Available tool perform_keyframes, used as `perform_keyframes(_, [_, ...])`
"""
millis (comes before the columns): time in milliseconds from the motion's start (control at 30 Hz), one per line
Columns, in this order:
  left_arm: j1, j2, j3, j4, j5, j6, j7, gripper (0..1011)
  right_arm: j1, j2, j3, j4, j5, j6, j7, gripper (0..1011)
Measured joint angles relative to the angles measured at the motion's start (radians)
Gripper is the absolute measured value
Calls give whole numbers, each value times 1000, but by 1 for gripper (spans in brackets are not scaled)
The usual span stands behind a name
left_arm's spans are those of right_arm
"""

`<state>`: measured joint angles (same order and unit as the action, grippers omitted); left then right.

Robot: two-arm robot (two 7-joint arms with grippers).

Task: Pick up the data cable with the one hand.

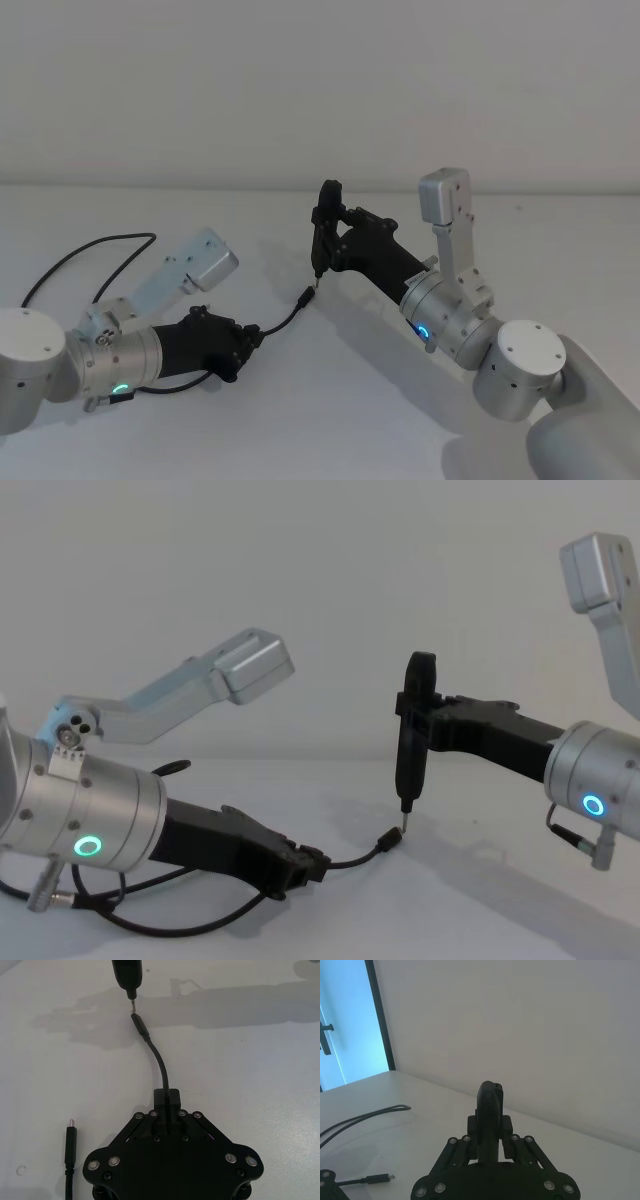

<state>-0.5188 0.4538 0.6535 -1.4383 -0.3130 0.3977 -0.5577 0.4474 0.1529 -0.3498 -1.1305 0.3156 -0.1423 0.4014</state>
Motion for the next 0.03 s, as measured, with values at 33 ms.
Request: perform_keyframes(33, [0, 0, 0, 0, 0, 0, 0, 49, 0, 0, 0, 0, 0, 0, 0, 275])
